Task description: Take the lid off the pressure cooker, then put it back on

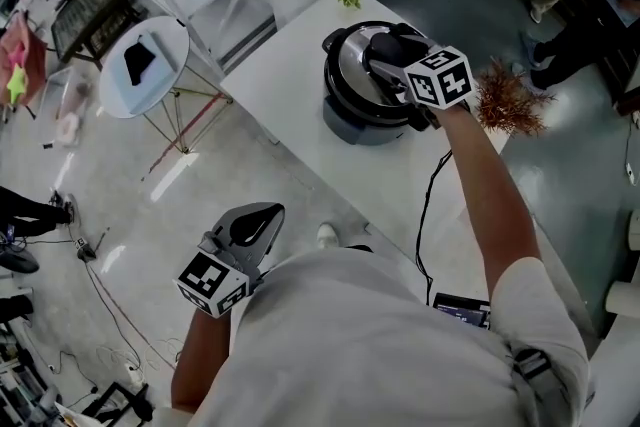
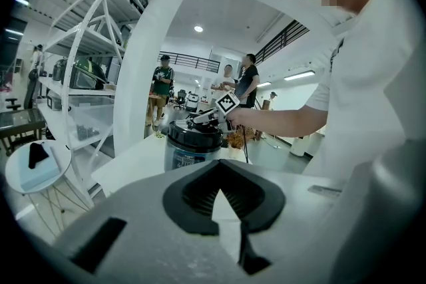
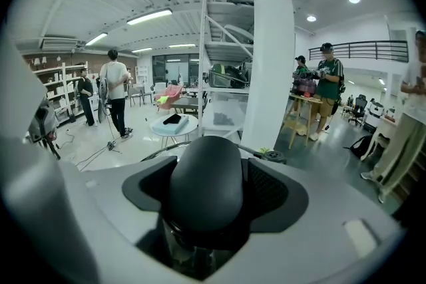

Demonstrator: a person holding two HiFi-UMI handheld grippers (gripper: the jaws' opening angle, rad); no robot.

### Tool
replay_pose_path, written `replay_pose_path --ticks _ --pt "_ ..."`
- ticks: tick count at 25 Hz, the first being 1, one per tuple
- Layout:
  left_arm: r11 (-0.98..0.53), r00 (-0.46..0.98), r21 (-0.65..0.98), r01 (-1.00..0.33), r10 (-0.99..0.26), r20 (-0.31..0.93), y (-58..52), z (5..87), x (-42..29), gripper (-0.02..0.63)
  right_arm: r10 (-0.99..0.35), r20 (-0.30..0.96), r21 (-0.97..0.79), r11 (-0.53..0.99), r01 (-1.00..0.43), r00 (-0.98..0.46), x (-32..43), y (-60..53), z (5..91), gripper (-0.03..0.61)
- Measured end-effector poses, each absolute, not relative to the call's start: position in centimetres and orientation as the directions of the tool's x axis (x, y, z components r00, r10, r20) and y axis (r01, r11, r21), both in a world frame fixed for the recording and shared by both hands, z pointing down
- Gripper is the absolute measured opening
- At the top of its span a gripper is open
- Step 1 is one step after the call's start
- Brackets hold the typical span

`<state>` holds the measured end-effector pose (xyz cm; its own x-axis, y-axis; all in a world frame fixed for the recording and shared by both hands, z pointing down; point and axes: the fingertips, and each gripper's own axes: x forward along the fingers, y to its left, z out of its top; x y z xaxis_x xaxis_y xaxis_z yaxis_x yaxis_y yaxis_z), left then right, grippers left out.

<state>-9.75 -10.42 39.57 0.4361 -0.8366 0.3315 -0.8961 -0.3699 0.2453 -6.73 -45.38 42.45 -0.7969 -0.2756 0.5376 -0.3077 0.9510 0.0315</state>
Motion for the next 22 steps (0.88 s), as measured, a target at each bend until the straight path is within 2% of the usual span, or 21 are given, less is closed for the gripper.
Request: replay_pose_path --ticks 5,22 --pt "-0.375 0.440 0.243 -0.895 -0.832 0.337 -10.4 39.7 -9.9 0.006 -0.284 0.536 0.044 0.950 -0.310 -0.795 -6.7 -45.3 42.5 0.311" --pt "-0.356 0.425 0.247 -0.901 -0.838 0.341 -8.7 39.8 -11.5 0.006 -0.284 0.534 0.035 0.948 -0.315 -0.796 -6.8 -45.4 42.3 0.302"
